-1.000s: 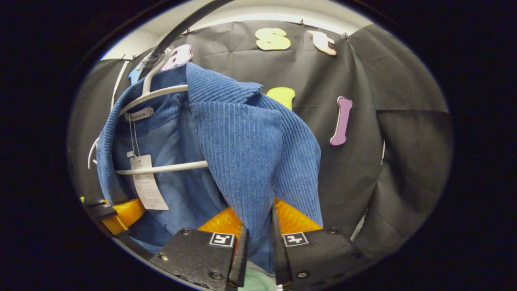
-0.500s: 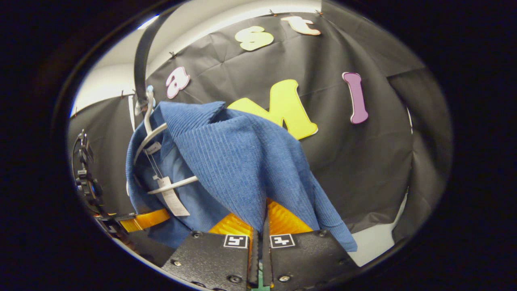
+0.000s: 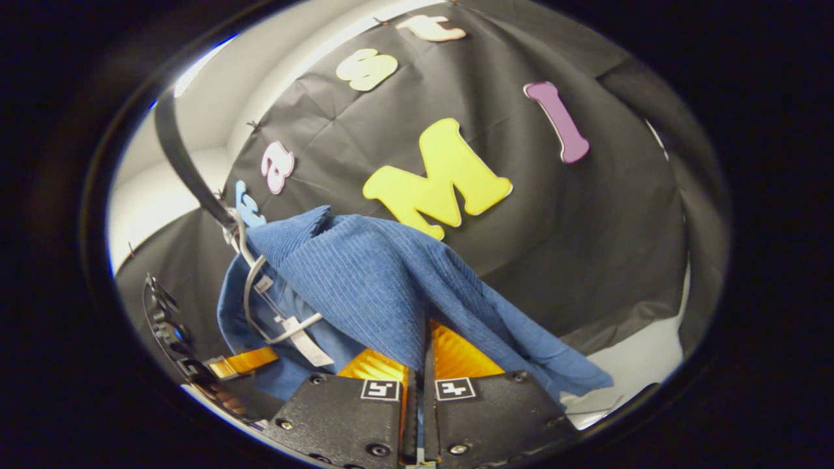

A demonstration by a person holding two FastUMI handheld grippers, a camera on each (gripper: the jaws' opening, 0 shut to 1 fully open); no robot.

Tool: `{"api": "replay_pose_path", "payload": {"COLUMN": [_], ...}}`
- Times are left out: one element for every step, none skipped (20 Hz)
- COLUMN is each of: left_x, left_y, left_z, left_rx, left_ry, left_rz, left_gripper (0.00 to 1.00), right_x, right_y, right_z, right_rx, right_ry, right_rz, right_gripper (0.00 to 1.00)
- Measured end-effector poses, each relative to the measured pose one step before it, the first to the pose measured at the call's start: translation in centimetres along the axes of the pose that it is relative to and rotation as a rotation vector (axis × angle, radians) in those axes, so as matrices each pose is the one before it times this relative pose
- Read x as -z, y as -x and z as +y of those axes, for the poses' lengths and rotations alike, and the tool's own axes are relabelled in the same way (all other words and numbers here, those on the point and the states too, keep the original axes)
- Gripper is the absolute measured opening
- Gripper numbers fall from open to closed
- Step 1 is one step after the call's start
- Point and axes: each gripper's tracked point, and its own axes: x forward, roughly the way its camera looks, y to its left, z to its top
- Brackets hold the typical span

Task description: Grasp the clothes on the hanger with both hands and then place them into the laundry hamper below.

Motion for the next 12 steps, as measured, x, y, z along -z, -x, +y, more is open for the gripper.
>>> {"api": "replay_pose_path", "payload": {"left_x": [-0.37,-0.413,-0.432,-0.464,-0.683,-0.574,-0.481,-0.823,-0.9,-0.92,-0.623,-0.674], "left_y": [0.148,0.262,0.254,0.261,-0.331,0.374,0.28,0.212,0.216,0.362,0.205,0.052], "left_z": [0.029,0.109,0.243,-0.141,0.338,0.277,0.237,0.261,0.316,0.211,0.34,0.451], "left_rx": [0.0081,0.00611,0.00433,0.01646,-0.0066,-0.00455,0.00104,-0.00314,0.00304,0.00772,0.00273,0.00025], "left_ry": [0.01403,0.00875,0.00492,-0.00005,0.00303,-0.00033,-0.00188,-0.00335,0.00342,0.00778,0.00803,-0.00181], "left_rz": [0.00115,-0.00145,0.00154,0.00065,-0.00697,0.00056,0.00291,-0.01141,-0.00569,-0.01024,-0.00401,-0.00065], "left_gripper": [0.07,0.07,0.07,0.07,0.07,0.07,0.02,0.07,0.07,0.07,0.02,0.02], "right_x": [-0.531,-0.553,-0.773,-0.872,-1.171,-1.084,-1.219,-0.81,-0.388,-0.324,-0.317,-0.254], "right_y": [-0.281,0.045,0.327,0.3,0.286,0.181,-0.105,-0.129,-0.249,-0.227,-0.298,-0.272], "right_z": [-0.127,0.115,0.217,0.008,0.318,0.212,-0.109,-0.048,0.018,-0.062,0.108,0.073], "right_rx": [-0.01208,-0.01851,-0.01748,-0.01702,-0.02943,-0.0213,-0.01091,-0.01205,-0.01084,-0.0043,-0.00926,-0.00519], "right_ry": [-0.01654,-0.00925,-0.01276,-0.01494,-0.02163,-0.02478,-0.02856,-0.03081,-0.02035,-0.00864,-0.01011,-0.00853], "right_rz": [0.00372,0.00402,-0.00536,-0.01005,-0.02014,-0.02615,-0.02462,-0.01739,-0.0078,-0.00775,-0.00213,-0.00339], "right_gripper": [0.07,0.07,0.07,0.07,0.07,0.06,0.06,0.06,0.06,0.06,0.06,0.06]}}
